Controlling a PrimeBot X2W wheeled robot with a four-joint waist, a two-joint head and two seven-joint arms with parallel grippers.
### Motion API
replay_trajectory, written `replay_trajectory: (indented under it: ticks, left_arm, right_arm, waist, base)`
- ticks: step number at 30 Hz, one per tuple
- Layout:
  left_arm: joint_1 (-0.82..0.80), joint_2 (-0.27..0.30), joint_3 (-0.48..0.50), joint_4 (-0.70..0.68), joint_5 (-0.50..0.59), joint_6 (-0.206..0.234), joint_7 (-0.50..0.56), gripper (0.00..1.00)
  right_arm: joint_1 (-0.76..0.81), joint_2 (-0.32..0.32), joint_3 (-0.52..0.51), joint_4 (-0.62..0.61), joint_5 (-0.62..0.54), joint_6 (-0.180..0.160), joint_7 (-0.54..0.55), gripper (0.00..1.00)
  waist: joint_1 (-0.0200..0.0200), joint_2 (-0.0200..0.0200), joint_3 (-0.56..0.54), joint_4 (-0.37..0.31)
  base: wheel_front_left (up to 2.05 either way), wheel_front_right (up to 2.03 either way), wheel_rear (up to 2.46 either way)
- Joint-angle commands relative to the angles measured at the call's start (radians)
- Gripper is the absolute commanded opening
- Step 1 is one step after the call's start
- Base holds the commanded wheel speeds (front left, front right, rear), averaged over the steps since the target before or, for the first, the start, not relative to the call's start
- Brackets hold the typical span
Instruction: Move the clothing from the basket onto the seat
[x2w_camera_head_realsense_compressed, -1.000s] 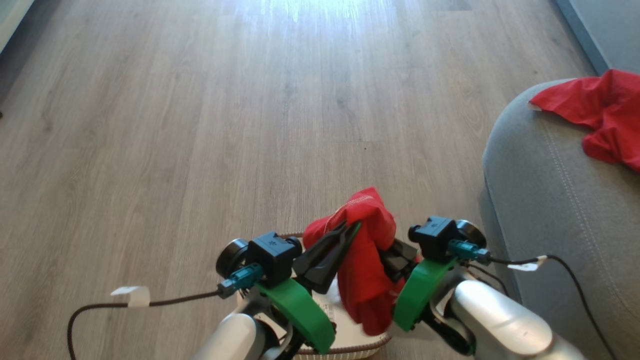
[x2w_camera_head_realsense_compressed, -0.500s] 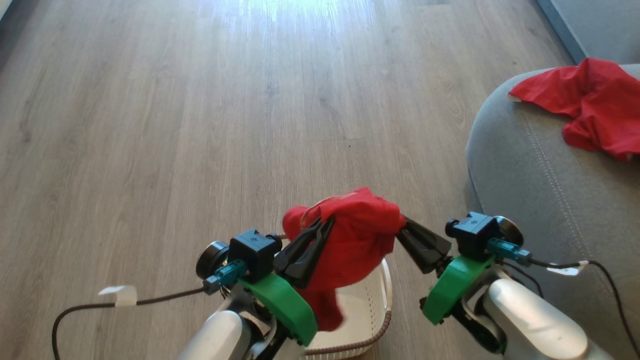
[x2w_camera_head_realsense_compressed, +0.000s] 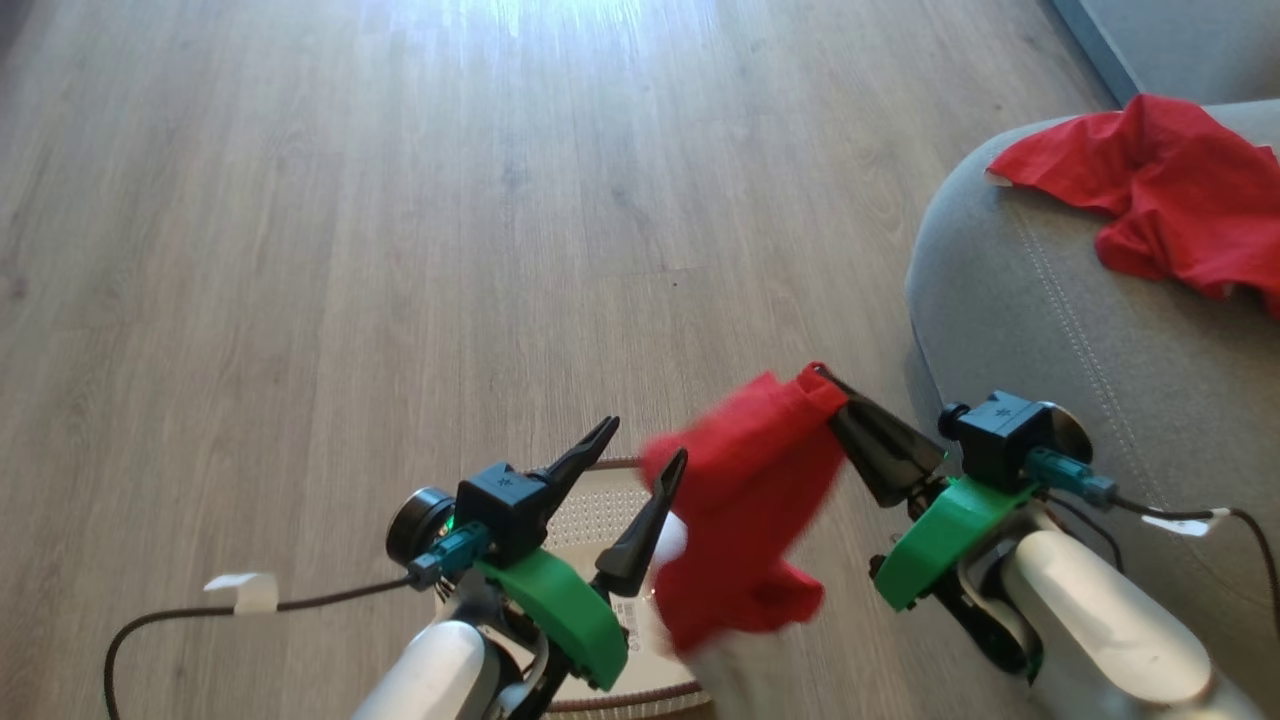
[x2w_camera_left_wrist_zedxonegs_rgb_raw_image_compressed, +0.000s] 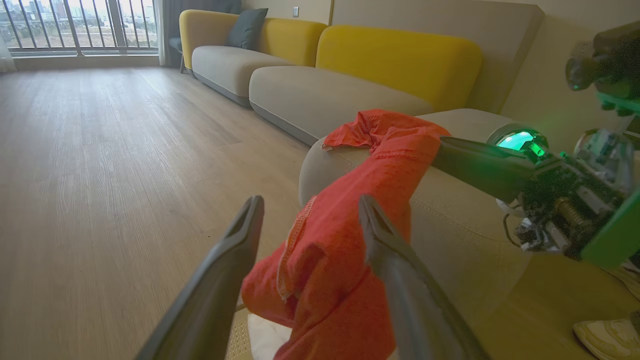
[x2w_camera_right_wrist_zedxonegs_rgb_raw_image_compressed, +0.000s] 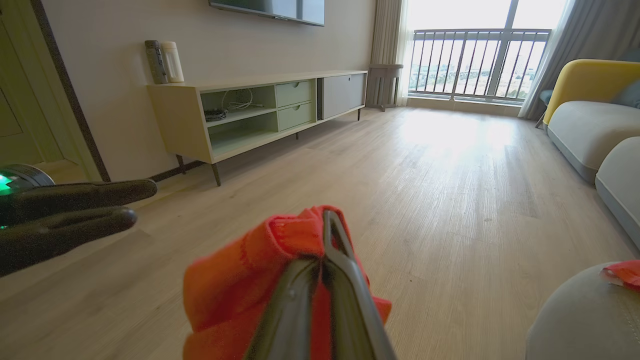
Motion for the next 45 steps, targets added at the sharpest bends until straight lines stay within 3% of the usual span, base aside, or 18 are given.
replay_trajectory:
  ticks: [1, 30, 39, 45]
  left_arm:
    - [-0.060, 0.009, 0.030, -0.019, 0.012, 0.008, -0.017, 1.00]
    - [-0.086, -0.040, -0.067, 0.083, 0.005, -0.010, -0.100, 1.00]
    - [-0.104, -0.047, -0.094, 0.090, 0.003, -0.006, -0.106, 1.00]
    - [-0.182, -0.039, -0.093, 0.084, 0.041, 0.008, -0.107, 1.00]
  right_arm:
    - [0.001, -0.012, -0.018, -0.040, -0.008, 0.000, -0.007, 0.00]
    - [0.047, -0.100, -0.262, -0.109, -0.058, 0.000, -0.007, 0.00]
    - [0.060, -0.078, -0.338, -0.099, -0.036, 0.000, -0.007, 0.00]
    - [-0.025, -0.044, -0.464, -0.118, 0.057, 0.000, -0.007, 0.00]
  waist:
    - [0.0000, 0.0000, 0.002, -0.010]
    - [0.0000, 0.0000, 0.036, -0.235]
    - [0.0000, 0.0000, 0.090, -0.229]
    - [0.0000, 0.0000, 0.278, -0.183]
  base:
    - [0.00, 0.00, 0.00]
    - [0.00, 0.00, 0.00]
    - [0.00, 0.00, 0.00]
    - [0.00, 0.00, 0.00]
